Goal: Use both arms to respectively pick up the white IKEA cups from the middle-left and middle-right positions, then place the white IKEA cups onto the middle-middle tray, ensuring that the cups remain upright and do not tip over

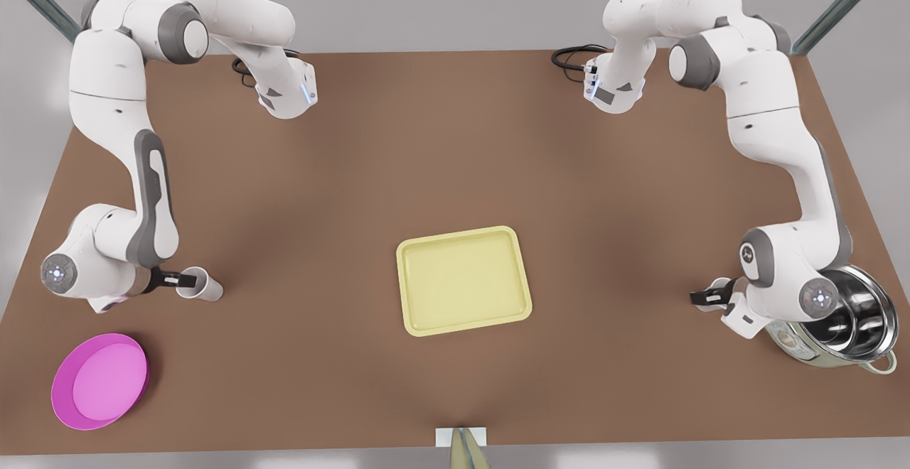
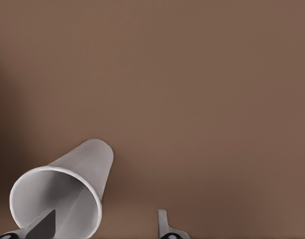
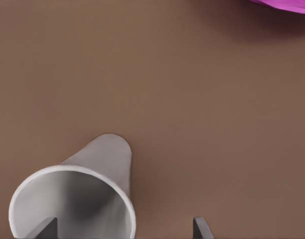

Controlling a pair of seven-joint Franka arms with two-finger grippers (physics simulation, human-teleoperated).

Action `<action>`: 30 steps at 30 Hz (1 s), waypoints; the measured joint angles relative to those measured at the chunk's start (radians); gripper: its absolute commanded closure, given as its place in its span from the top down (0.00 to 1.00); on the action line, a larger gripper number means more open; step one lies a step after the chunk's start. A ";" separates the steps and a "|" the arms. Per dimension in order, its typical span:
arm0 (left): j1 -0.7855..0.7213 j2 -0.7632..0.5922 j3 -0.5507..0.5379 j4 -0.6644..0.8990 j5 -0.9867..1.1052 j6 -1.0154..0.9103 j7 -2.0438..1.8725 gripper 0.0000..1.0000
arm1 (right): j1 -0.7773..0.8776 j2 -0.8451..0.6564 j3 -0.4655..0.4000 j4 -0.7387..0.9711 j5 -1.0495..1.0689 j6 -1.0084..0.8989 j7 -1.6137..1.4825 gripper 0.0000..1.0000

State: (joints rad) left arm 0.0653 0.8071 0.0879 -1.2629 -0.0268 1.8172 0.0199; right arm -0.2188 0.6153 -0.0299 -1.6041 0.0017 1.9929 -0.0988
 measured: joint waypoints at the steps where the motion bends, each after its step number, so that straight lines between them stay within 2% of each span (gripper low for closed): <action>1: 0.000 0.007 0.000 -0.001 0.000 0.002 0.003 1.00 | 0.000 0.004 0.000 -0.011 0.001 0.014 -0.001 1.00; 4: -0.002 0.020 -0.001 0.000 -0.001 0.009 0.012 0.95 | -0.008 0.011 0.001 -0.036 0.003 0.044 -0.003 1.00; 5: -0.002 0.026 -0.001 0.000 -0.001 0.012 0.014 0.83 | -0.011 0.012 0.001 -0.044 0.004 0.051 -0.004 0.91; 6: -0.004 0.031 -0.001 0.001 0.000 0.014 0.017 0.71 | -0.013 0.014 0.001 -0.048 0.005 0.057 -0.005 0.71; 7: -0.005 0.038 -0.001 0.001 0.001 0.016 0.019 0.58 | -0.015 0.016 0.001 -0.051 0.006 0.062 -0.006 0.57; 8: -0.006 0.042 -0.001 0.001 0.003 0.017 0.020 0.40 | -0.015 0.017 0.001 -0.052 0.008 0.066 -0.008 0.51; 10: -0.006 0.044 -0.001 0.002 0.009 0.020 0.023 0.35 | -0.015 0.019 0.001 -0.052 0.017 0.071 -0.014 0.29; 11: -0.005 0.044 -0.001 0.003 0.009 0.020 0.024 0.35 | -0.014 0.019 0.001 -0.051 0.023 0.072 -0.019 0.22; 16: 0.004 0.041 -0.001 0.004 0.044 0.030 0.033 0.37 | -0.004 0.014 0.025 -0.022 0.014 0.064 -0.024 0.21; 18: 0.004 0.043 -0.001 0.005 0.055 0.037 0.036 0.37 | -0.005 0.005 0.086 0.005 0.011 0.056 -0.024 0.21; 20: 0.005 0.045 -0.001 0.004 0.064 0.048 0.038 0.37 | 0.026 0.001 0.188 0.062 0.009 0.049 -0.023 0.21; 22: 0.005 0.050 -0.001 0.004 0.069 0.057 0.040 0.35 | 0.138 0.006 0.223 0.125 0.009 0.044 -0.005 0.21; 23: 0.005 0.051 -0.001 0.004 0.072 0.061 0.041 0.21 | 0.198 0.017 0.232 0.152 0.011 0.043 0.019 0.21; 28: 0.002 0.039 -0.002 0.004 0.081 0.075 0.040 0.21 | 0.438 0.159 0.241 0.331 0.039 0.063 0.199 0.21; 30: -0.056 -0.002 -0.008 0.007 0.082 0.060 0.019 0.21 | 0.511 0.227 0.241 0.415 0.044 0.068 0.283 0.21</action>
State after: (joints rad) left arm 0.0094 0.8052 0.0796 -1.2562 0.0547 1.8768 0.0385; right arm 0.2925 0.8421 0.2109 -1.1886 0.0457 2.0608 0.1839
